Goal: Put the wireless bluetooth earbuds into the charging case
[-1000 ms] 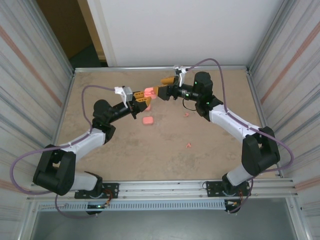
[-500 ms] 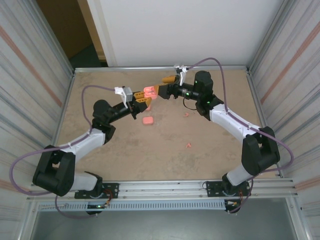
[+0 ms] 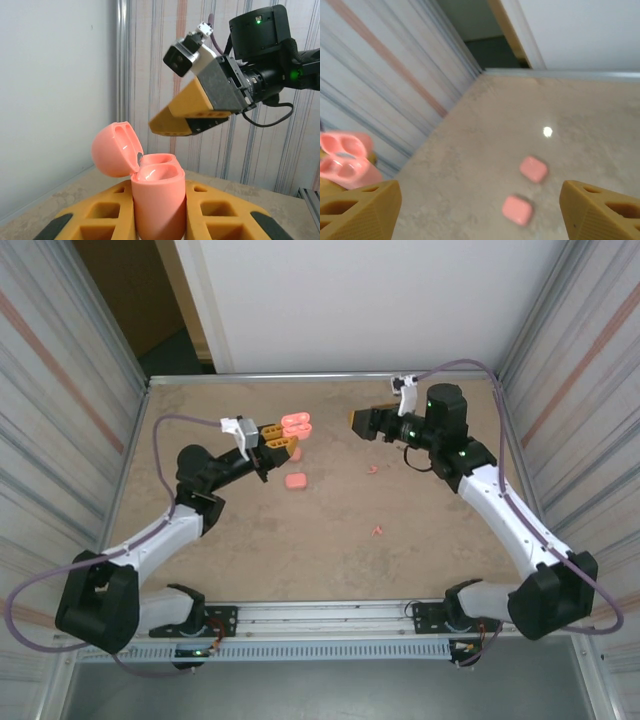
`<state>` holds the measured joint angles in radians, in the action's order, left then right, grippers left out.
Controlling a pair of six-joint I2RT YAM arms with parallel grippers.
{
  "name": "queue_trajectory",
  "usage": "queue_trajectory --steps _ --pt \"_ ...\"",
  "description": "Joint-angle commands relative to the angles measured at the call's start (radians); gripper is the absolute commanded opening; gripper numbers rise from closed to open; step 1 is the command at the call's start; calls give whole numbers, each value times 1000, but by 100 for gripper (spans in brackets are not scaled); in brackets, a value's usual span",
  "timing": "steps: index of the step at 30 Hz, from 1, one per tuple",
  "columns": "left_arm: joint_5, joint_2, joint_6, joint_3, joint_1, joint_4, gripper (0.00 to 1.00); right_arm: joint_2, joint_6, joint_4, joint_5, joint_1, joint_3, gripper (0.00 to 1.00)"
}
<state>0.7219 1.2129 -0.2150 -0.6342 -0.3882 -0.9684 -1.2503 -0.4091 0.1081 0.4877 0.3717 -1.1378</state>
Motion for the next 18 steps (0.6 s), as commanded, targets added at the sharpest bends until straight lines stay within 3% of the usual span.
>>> queue_trajectory --steps 1,9,18 --pt "-22 -44 20 14 -7 -1 0 51 19 281 -119 1 23 77" --pt "-24 -86 20 26 -6 5 0 105 -20 583 -293 65 129 63" --pt "-16 -102 10 36 -8 2 0 55 -85 545 -349 144 313 51"
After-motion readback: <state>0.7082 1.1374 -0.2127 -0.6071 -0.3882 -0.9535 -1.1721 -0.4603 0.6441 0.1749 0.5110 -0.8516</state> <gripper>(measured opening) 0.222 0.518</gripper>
